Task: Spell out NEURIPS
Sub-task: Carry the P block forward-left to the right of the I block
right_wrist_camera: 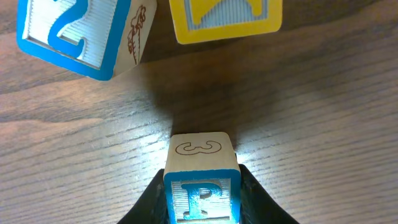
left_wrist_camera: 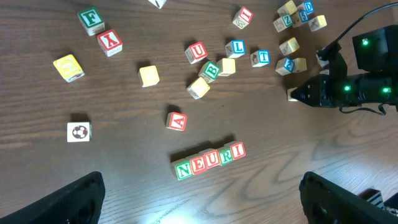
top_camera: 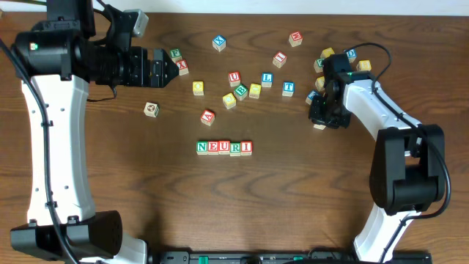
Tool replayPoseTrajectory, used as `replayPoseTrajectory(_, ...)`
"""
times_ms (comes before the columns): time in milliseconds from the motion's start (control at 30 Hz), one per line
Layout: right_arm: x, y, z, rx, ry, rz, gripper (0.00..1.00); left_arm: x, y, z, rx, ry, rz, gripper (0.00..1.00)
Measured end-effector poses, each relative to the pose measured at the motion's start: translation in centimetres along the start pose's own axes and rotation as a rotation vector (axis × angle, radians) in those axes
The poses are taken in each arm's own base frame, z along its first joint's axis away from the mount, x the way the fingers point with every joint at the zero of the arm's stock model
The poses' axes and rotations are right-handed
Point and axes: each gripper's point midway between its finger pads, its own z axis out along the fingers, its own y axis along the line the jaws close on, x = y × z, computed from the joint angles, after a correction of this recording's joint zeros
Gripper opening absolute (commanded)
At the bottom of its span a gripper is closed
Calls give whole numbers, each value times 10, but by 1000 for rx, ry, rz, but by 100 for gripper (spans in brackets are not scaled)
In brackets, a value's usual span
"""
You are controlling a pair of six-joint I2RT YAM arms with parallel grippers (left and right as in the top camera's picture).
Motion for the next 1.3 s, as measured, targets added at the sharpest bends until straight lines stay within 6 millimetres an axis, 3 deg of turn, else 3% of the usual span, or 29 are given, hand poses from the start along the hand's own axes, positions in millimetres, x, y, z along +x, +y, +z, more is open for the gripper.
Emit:
replayPoseTrajectory(167,-4,2,-18,-16,-37,-1,22,0,0,0,0,0,0,98)
replayPoseTrajectory(333,-3,8,-51,-39,-90,-18,22,0,0,0,0,0,0,98)
replayPoseTrajectory(533,16,41,-73,-66,-114,-113,22,0,0,0,0,0,0,98)
replayPoseTrajectory(733,43,80,-74,-85,-102,-234,22,0,0,0,0,0,0,98)
replayPoseTrajectory(900,59,101,-75,-96,-99,-287,22,0,0,0,0,0,0,98)
replayPoseTrajectory(1300,75,120,-70,-92,-120,-300,23,0,0,0,0,0,0,98)
